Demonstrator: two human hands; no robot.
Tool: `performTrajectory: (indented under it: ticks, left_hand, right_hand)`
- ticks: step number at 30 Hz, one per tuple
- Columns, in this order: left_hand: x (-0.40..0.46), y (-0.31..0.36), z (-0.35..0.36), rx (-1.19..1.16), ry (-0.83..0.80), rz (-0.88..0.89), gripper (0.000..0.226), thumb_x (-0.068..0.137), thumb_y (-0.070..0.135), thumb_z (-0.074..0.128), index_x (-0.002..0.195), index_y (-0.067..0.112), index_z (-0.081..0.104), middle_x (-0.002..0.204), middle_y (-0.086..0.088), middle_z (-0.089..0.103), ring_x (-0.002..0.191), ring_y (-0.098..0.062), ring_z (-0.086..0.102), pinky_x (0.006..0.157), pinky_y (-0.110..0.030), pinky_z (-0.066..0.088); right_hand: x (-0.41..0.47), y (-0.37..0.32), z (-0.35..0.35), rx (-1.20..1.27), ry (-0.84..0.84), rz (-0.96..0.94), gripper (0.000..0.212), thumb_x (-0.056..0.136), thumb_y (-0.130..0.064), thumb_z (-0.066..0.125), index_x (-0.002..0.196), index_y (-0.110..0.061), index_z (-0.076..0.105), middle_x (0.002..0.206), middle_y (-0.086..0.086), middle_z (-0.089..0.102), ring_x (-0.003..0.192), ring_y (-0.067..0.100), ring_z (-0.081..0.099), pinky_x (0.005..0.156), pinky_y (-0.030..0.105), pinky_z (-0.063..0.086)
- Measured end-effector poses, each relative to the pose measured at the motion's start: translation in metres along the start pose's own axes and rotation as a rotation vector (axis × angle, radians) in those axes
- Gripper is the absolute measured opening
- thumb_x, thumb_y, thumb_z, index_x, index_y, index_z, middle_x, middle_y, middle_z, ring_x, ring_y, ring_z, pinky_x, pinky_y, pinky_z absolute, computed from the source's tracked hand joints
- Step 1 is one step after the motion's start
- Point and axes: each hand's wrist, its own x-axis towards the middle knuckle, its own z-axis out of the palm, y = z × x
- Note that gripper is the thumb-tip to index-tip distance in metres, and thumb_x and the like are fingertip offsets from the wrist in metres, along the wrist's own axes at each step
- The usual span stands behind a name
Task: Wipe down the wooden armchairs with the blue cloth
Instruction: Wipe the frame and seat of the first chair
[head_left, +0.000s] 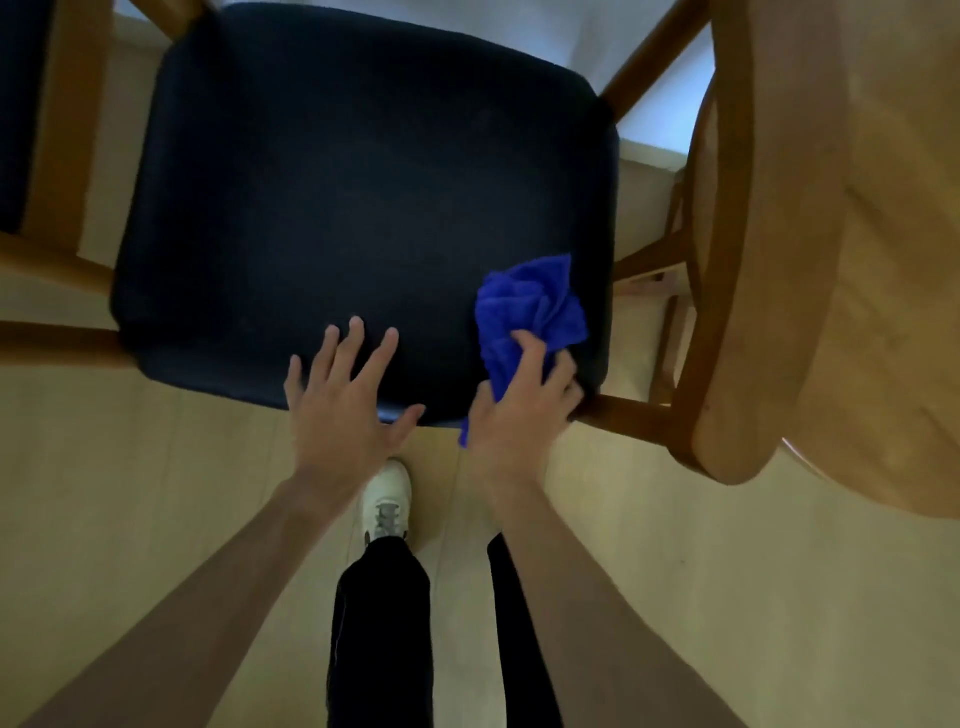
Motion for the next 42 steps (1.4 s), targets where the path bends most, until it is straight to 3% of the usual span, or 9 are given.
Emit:
performTrajectory:
  ticks: [5, 8, 12, 17, 22, 25, 28, 33, 42]
  left_hand:
    - [0.002, -0.008, -0.008, 0.012, -0.047, 0.053, 0.078, 0.081, 0.041, 0.072, 0.148, 0.027, 0.036, 0.156, -0.007, 0.031, 0.144, -0.03, 0.027, 0.113, -0.057, 0.025]
    - [0.001, -0.012, -0.011, 0.016, -0.067, 0.08, 0.08, 0.082, 0.039, 0.072, 0.151, 0.029, 0.031, 0.158, -0.006, 0.028, 0.145, -0.028, 0.025, 0.114, -0.055, 0.024]
    - [0.0, -0.009, -0.011, 0.015, -0.067, 0.076, 0.08, 0.083, 0.036, 0.073, 0.151, 0.029, 0.031, 0.158, -0.007, 0.027, 0.146, -0.029, 0.023, 0.114, -0.056, 0.022]
    - [0.002, -0.009, -0.013, 0.025, -0.091, 0.067, 0.079, 0.084, 0.035, 0.072, 0.151, 0.029, 0.03, 0.158, -0.007, 0.027, 0.146, -0.029, 0.023, 0.115, -0.056, 0.022]
    - [0.002, -0.006, -0.015, 0.014, -0.104, 0.052, 0.082, 0.082, 0.032, 0.075, 0.151, 0.029, 0.031, 0.158, -0.007, 0.027, 0.145, -0.029, 0.023, 0.114, -0.056, 0.022]
    - [0.003, -0.01, -0.016, 0.005, -0.097, 0.07, 0.082, 0.079, 0.03, 0.077, 0.149, 0.026, 0.035, 0.156, -0.01, 0.031, 0.143, -0.032, 0.027, 0.111, -0.059, 0.026]
    - [0.003, -0.01, -0.017, 0.021, -0.106, 0.082, 0.08, 0.081, 0.032, 0.075, 0.15, 0.026, 0.034, 0.156, -0.01, 0.031, 0.144, -0.032, 0.027, 0.111, -0.058, 0.026]
    - [0.005, -0.009, -0.018, 0.016, -0.121, 0.065, 0.078, 0.084, 0.028, 0.073, 0.15, 0.028, 0.033, 0.157, -0.008, 0.029, 0.145, -0.03, 0.025, 0.113, -0.056, 0.025]
    - [0.03, -0.02, -0.056, 0.05, -0.227, 0.158, 0.072, 0.089, 0.027, 0.064, 0.151, 0.026, 0.028, 0.154, -0.001, 0.036, 0.14, -0.02, 0.034, 0.112, -0.044, 0.029]
  right_hand:
    - [-0.039, -0.005, 0.01, 0.193, -0.278, -0.212, 0.06, 0.081, -0.009, 0.065, 0.131, -0.033, 0.043, 0.146, -0.003, 0.027, 0.124, 0.023, 0.031, 0.103, 0.044, 0.041]
    - [-0.023, 0.001, -0.012, 0.23, -0.107, -0.188, 0.06, 0.079, -0.008, 0.066, 0.128, -0.034, 0.043, 0.143, -0.006, 0.029, 0.127, 0.021, 0.032, 0.104, 0.042, 0.04]
    - [0.03, 0.006, -0.033, -0.169, 0.239, -0.02, 0.064, 0.078, -0.014, 0.069, 0.132, -0.028, 0.038, 0.144, 0.009, 0.035, 0.127, 0.032, 0.039, 0.098, 0.049, 0.042]
    - [0.052, -0.011, -0.019, -0.23, 0.123, 0.249, 0.063, 0.091, -0.022, 0.057, 0.145, -0.022, 0.025, 0.152, 0.015, 0.026, 0.131, 0.037, 0.034, 0.099, 0.052, 0.04]
    - [-0.01, -0.027, -0.007, -0.061, -0.07, 0.21, 0.066, 0.091, -0.028, 0.058, 0.144, -0.017, 0.021, 0.144, 0.017, 0.027, 0.122, 0.033, 0.038, 0.1, 0.04, 0.04]
    - [-0.004, -0.023, -0.025, 0.12, 0.015, 0.247, 0.055, 0.094, -0.022, 0.054, 0.142, -0.015, 0.028, 0.144, 0.014, 0.03, 0.122, 0.031, 0.038, 0.095, 0.031, 0.035]
    - [0.031, -0.02, -0.043, -0.001, 0.199, 0.373, 0.061, 0.095, -0.021, 0.053, 0.147, -0.01, 0.025, 0.154, 0.019, 0.021, 0.129, 0.036, 0.035, 0.101, 0.041, 0.039]
    - [0.074, -0.036, -0.034, -0.012, 0.011, 0.669, 0.075, 0.092, -0.025, 0.061, 0.149, -0.009, 0.014, 0.156, 0.019, 0.013, 0.132, 0.038, 0.03, 0.1, 0.05, 0.041]
    - [-0.014, -0.041, -0.038, -0.066, -0.219, 0.258, 0.049, 0.097, -0.022, 0.05, 0.137, -0.001, 0.03, 0.141, 0.02, 0.035, 0.122, 0.036, 0.04, 0.105, 0.043, 0.036]
